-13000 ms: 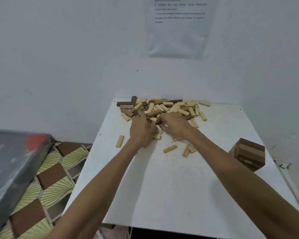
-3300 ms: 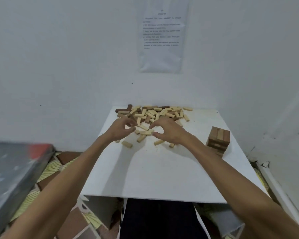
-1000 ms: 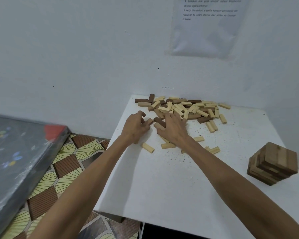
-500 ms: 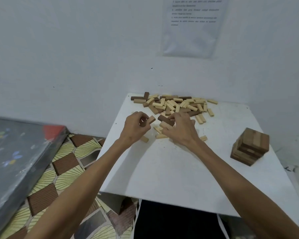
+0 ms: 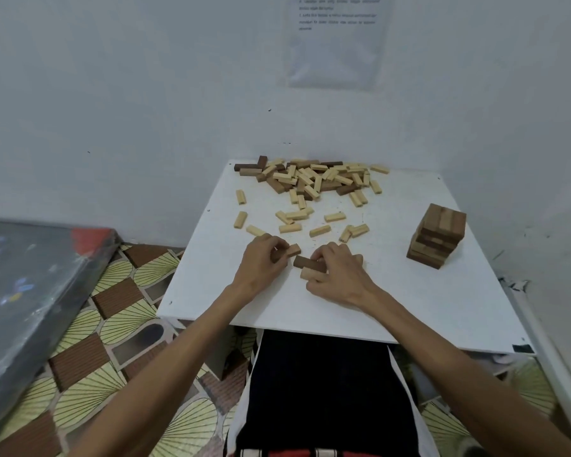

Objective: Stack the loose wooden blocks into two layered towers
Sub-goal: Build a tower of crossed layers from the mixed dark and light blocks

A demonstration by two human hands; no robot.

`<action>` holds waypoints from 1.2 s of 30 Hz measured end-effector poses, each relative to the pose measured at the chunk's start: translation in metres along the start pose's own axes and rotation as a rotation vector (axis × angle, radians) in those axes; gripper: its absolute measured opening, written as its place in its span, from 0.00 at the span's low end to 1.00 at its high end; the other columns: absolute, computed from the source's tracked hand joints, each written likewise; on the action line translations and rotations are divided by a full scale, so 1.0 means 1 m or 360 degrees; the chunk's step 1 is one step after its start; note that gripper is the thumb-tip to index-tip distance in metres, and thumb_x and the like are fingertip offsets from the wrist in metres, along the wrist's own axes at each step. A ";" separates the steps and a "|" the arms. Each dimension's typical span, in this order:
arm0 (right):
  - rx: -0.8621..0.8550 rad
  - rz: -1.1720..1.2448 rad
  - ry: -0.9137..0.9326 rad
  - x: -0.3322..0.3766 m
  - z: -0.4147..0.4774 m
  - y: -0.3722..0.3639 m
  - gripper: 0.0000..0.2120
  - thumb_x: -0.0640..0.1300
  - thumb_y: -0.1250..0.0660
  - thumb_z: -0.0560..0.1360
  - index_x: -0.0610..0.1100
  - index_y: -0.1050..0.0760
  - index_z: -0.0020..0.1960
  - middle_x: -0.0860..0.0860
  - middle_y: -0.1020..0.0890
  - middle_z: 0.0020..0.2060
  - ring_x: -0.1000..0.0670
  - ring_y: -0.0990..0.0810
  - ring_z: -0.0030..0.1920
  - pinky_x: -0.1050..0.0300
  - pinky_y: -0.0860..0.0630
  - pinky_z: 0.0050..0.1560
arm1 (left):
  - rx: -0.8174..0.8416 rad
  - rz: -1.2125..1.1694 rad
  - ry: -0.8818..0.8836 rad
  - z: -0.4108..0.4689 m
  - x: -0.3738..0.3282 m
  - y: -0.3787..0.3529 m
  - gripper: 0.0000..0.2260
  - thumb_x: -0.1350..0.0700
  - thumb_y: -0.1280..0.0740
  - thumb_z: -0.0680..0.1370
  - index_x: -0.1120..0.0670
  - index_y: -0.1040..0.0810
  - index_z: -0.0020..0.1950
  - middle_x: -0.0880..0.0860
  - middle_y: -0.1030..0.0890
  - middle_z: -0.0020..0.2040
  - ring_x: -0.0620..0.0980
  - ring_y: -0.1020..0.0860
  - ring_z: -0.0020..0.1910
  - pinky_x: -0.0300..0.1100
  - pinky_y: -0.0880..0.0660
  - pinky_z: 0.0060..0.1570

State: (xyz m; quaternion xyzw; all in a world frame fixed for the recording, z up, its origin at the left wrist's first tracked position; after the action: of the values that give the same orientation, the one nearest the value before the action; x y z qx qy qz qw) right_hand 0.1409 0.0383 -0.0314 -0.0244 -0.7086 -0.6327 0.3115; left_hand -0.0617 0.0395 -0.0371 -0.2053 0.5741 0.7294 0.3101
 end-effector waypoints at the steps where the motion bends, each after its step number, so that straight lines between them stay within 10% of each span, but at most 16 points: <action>1: 0.0036 0.0021 0.0010 0.000 0.001 0.001 0.20 0.55 0.30 0.70 0.52 0.28 0.59 0.57 0.28 0.54 0.50 0.31 0.59 0.50 0.37 0.54 | 0.0015 0.0015 0.0019 0.002 0.000 0.001 0.06 0.56 0.29 0.78 0.53 0.16 0.54 0.49 0.18 0.47 0.48 0.23 0.46 0.48 0.23 0.50; 7: 0.0042 0.0280 0.0014 -0.017 0.001 0.007 0.38 0.65 0.27 0.66 0.55 0.31 0.72 0.59 0.32 0.60 0.55 0.31 0.65 0.51 0.30 0.64 | 0.0249 -0.0037 0.0060 0.001 -0.010 0.009 0.23 0.51 0.35 0.75 0.54 0.22 0.69 0.53 0.21 0.67 0.53 0.27 0.67 0.50 0.30 0.68; 12: 0.0188 0.0112 -0.0083 -0.031 0.002 0.020 0.35 0.64 0.27 0.68 0.54 0.31 0.71 0.55 0.22 0.42 0.56 0.24 0.44 0.56 0.28 0.41 | 0.0386 0.0470 0.0136 -0.007 -0.004 0.010 0.43 0.26 0.38 0.69 0.48 0.35 0.78 0.51 0.29 0.66 0.52 0.29 0.65 0.50 0.27 0.61; 24: 0.0342 0.0082 0.0035 -0.010 0.029 0.018 0.46 0.59 0.25 0.70 0.48 0.43 0.80 0.53 0.19 0.42 0.52 0.21 0.46 0.49 0.21 0.49 | 0.0825 0.0519 0.0023 0.017 -0.019 0.010 0.32 0.33 0.26 0.71 0.51 0.24 0.68 0.49 0.20 0.54 0.50 0.23 0.52 0.49 0.24 0.54; 36: 0.0587 0.0027 0.0043 -0.012 0.050 0.023 0.37 0.60 0.21 0.68 0.46 0.31 0.70 0.54 0.19 0.47 0.52 0.21 0.50 0.51 0.22 0.52 | 0.1015 0.0446 0.0161 0.024 -0.027 0.014 0.28 0.43 0.21 0.72 0.54 0.27 0.65 0.51 0.22 0.53 0.51 0.24 0.50 0.43 0.26 0.48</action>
State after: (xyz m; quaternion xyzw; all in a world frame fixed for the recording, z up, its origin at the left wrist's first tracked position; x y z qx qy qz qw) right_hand 0.1399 0.0931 -0.0172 0.0357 -0.8081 -0.4898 0.3254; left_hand -0.0502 0.0544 -0.0034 -0.0532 0.8103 0.5378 0.2267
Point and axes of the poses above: each hand's wrist, its own z-axis towards the middle knuckle, its own y-axis out of the back of the hand, x = y × z, the point moved 3 cm from there along z, towards the middle knuckle
